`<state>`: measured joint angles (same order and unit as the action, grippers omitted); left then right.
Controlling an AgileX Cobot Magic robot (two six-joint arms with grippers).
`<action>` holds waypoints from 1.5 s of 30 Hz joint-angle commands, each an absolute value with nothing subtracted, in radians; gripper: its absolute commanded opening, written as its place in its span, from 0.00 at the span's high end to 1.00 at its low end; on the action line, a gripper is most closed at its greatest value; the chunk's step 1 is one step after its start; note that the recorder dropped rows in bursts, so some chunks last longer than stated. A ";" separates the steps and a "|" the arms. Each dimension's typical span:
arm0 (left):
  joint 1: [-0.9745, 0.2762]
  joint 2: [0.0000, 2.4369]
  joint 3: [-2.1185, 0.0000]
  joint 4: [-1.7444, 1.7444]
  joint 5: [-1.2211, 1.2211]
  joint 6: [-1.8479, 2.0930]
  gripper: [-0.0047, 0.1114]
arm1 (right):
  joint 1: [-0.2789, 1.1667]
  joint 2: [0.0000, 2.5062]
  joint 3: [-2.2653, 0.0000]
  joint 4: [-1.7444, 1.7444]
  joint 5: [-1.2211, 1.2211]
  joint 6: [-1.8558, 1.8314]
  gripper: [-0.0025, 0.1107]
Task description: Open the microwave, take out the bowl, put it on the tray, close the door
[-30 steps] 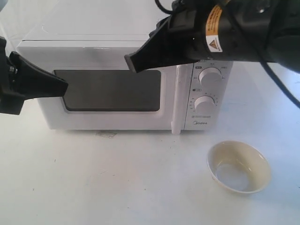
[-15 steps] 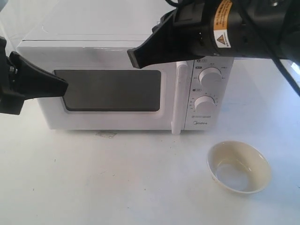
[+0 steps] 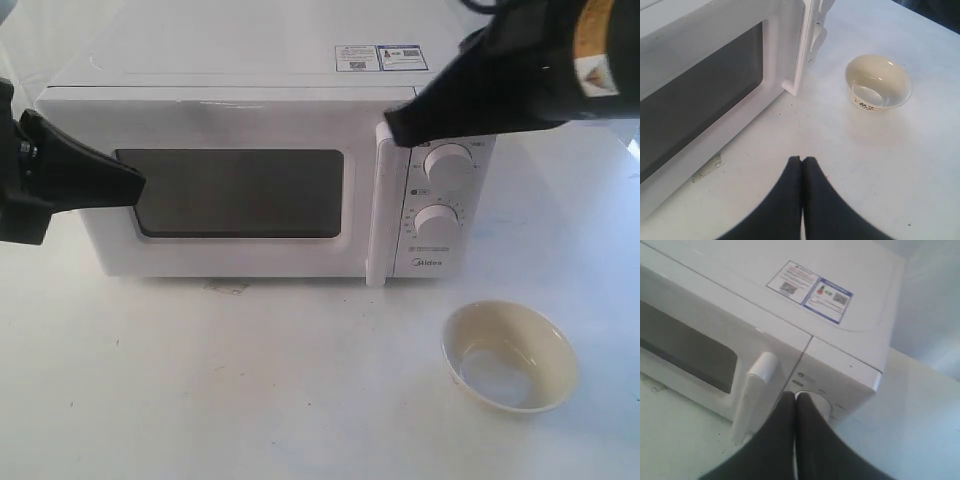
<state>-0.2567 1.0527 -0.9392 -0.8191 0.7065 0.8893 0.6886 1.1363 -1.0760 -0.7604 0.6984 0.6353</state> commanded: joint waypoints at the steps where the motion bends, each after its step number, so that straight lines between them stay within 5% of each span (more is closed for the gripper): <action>1: -0.262 1.043 -0.936 -0.836 0.725 0.882 0.96 | 0.612 0.980 -0.986 -0.757 0.611 0.640 0.98; 6: -0.262 1.043 -0.936 -0.836 0.725 0.882 0.96 | 0.454 0.746 -0.805 -0.696 0.417 0.640 0.98; 18: -0.262 1.043 -0.936 -0.836 0.725 0.882 0.96 | 0.020 0.144 -0.404 -0.576 0.421 0.629 0.98; 37: -0.262 1.043 -0.936 -0.836 0.725 0.882 0.96 | 0.012 0.079 -0.314 -0.519 0.465 0.621 0.98; 45: -0.262 1.043 -0.936 -0.836 0.725 0.882 0.96 | 0.012 0.027 -0.255 -0.199 0.468 0.160 0.98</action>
